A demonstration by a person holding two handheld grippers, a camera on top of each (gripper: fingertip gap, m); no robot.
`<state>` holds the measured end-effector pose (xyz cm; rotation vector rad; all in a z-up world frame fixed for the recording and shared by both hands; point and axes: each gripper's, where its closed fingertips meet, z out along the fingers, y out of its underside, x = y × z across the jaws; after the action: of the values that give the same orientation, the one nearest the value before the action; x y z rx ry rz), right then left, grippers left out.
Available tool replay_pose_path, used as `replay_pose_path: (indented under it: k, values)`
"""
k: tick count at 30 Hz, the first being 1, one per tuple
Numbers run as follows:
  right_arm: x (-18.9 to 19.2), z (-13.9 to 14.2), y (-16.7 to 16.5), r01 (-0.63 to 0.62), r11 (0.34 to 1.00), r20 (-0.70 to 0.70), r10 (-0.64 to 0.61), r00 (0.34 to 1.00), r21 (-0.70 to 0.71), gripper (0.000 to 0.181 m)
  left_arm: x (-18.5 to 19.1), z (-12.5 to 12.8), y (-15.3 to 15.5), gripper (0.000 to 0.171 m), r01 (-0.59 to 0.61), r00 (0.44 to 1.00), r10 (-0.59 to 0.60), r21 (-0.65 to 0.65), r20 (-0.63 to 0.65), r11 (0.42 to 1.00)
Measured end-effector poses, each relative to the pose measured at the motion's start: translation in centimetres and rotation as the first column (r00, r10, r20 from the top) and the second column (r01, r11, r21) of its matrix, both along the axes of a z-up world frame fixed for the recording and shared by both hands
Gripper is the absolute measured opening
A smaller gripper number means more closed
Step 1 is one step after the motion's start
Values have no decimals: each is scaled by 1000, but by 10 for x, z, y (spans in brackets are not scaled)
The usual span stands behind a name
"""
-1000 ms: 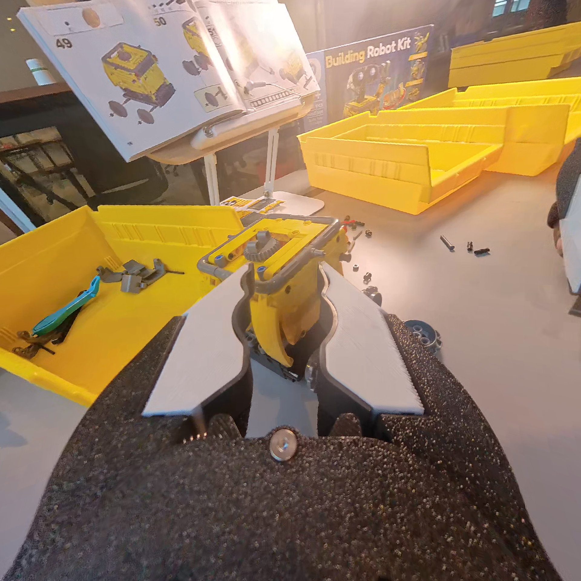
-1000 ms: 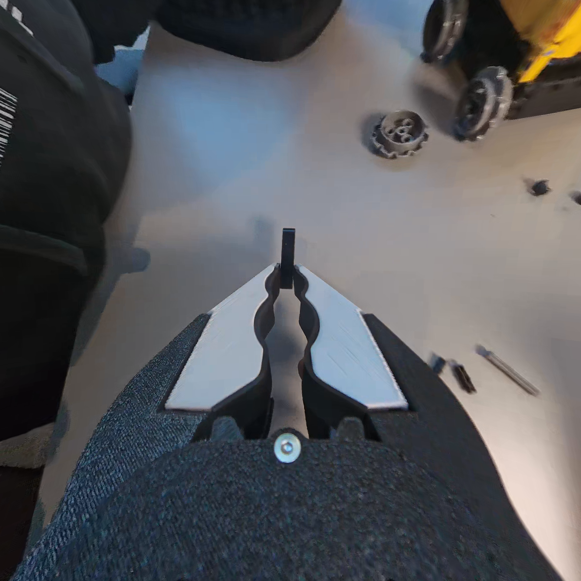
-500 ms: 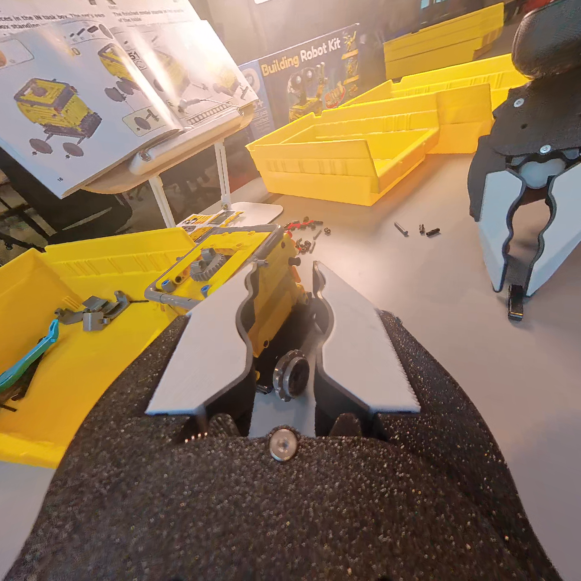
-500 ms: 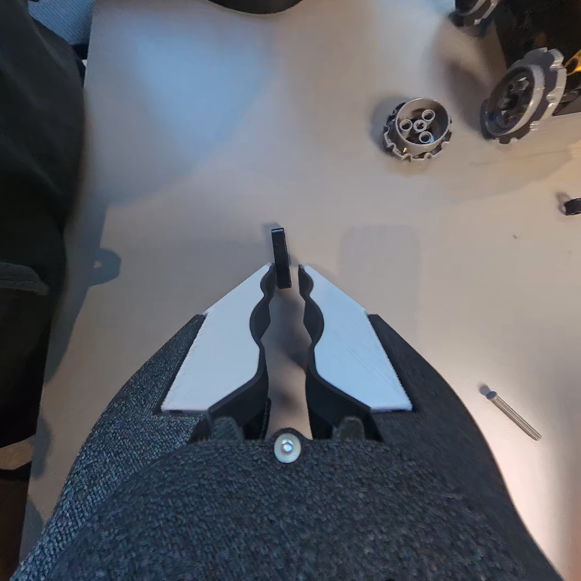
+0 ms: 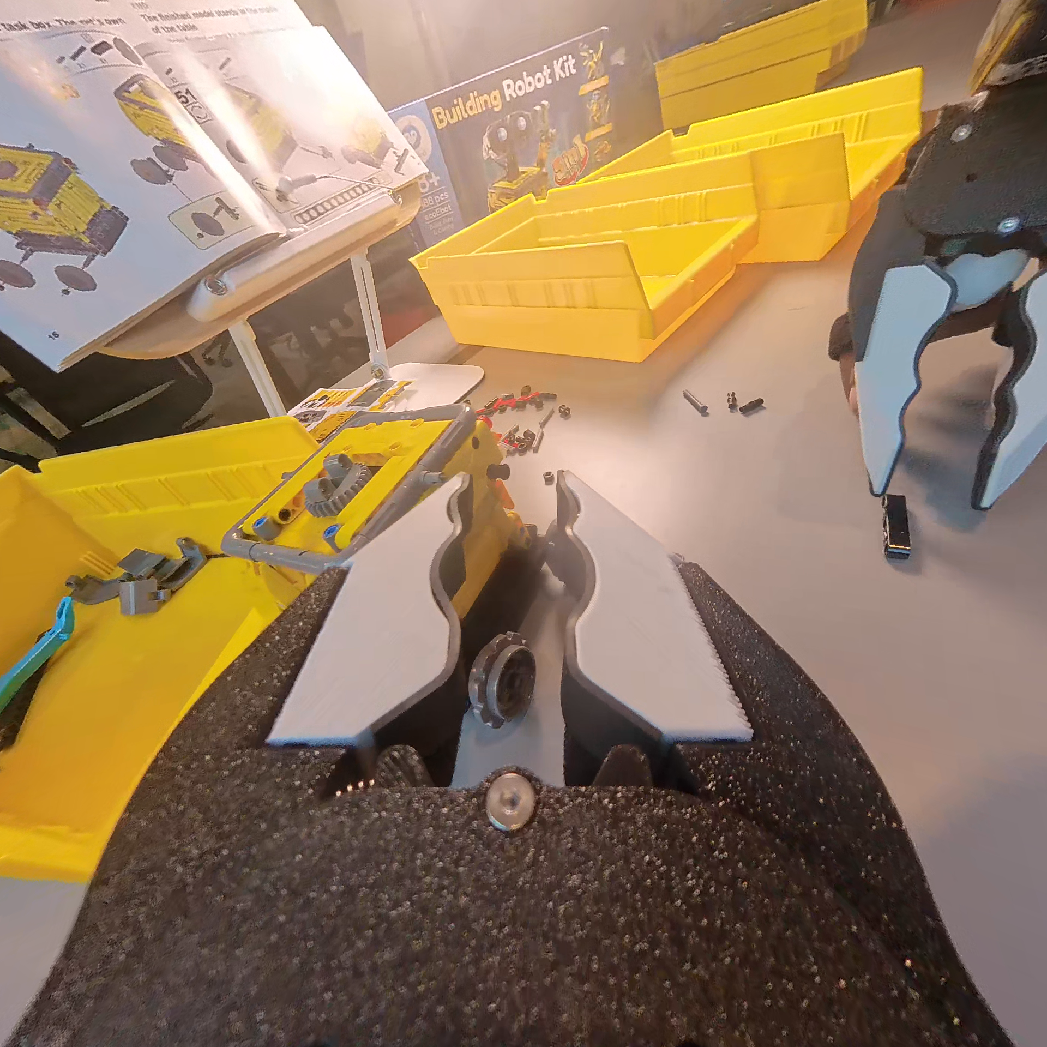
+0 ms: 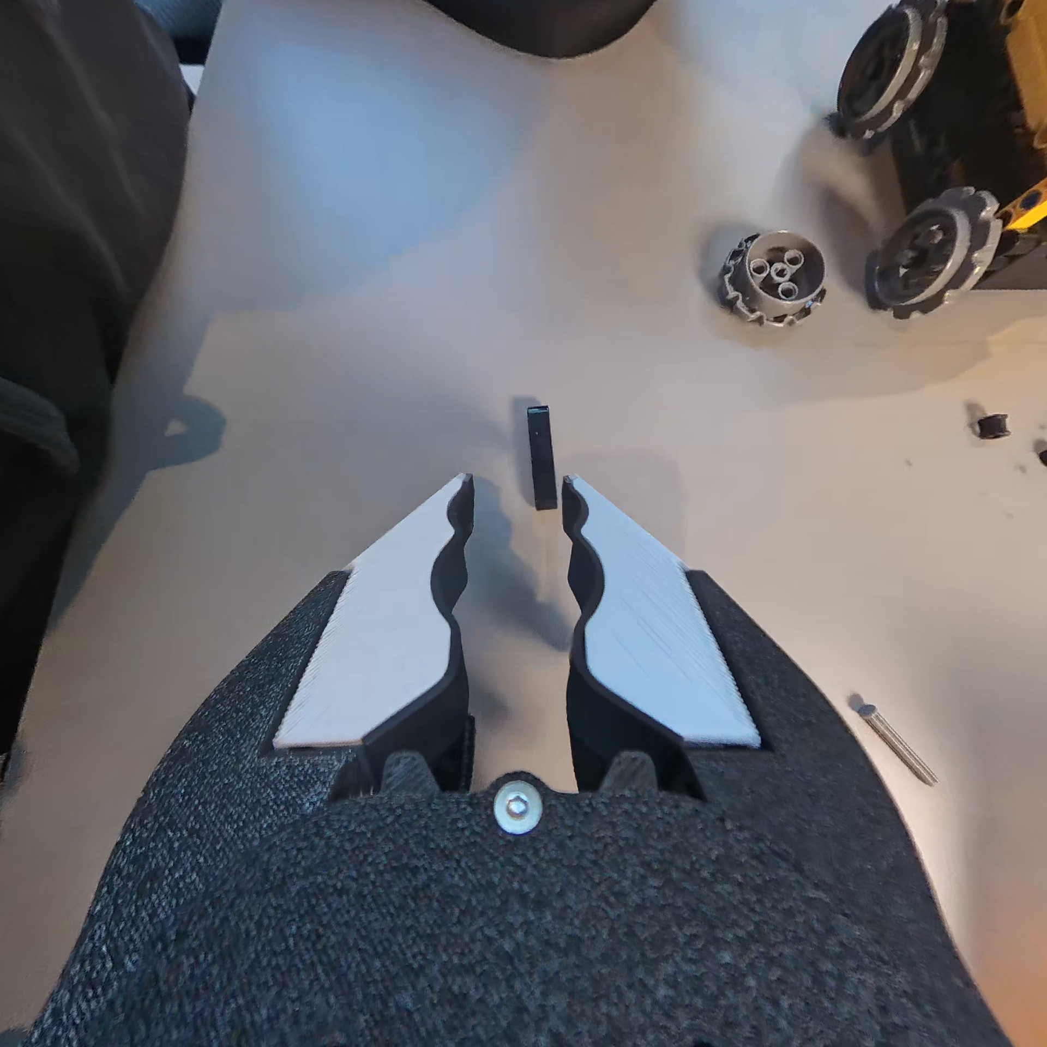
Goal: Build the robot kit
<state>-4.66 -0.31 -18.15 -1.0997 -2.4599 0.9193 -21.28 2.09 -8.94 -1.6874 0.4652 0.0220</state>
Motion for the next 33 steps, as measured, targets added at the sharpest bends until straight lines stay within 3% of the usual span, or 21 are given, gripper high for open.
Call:
replay_pose_path:
  k: [5, 9, 14, 18, 22, 25, 29, 31, 33]
  values:
    - [-6, -9, 7, 11, 999, 50, -13, 999, 54, 22, 5, -3, 0, 24, 18, 1000, -18, -6, -23, 1000]
    - [-10, -9, 9, 7, 1000, 105, -8, 994, 13, 8, 14, -4, -2, 23, 54, 998, -54, -8, -29, 999]
    - [-13, -1, 6, 91, 972, 248, -36, 968, -215, 8, 60, -8, -12, 26, 251, 966, -252, -16, -55, 968]
    - [-18, 22, -6, 177, 856, 310, -20, 951, -486, 8, 114, -22, -30, 31, 469, 875, -476, -89, -89, 879]
    - [-14, 32, -6, 200, 784, 338, 13, 941, -587, 8, 144, -36, -42, 32, 566, 801, -584, -153, -131, 810]
    - [-10, 41, -10, 185, 756, 321, 35, 946, -628, 8, 152, -46, -39, 26, 552, 786, -580, -179, -214, 814]
    - [-7, 44, -13, 153, 768, 278, 33, 960, -622, 8, 153, -46, -35, 9, 529, 781, -554, -167, -288, 832]
    - [-8, 49, -12, 113, 780, 201, 17, 980, -616, 9, 153, -43, -35, 7, 524, 792, -551, -170, -261, 834]
    - [-11, 52, -7, 53, 845, 50, -31, 998, -532, 13, 153, -41, -34, 6, 522, 819, -551, -189, -160, 832]
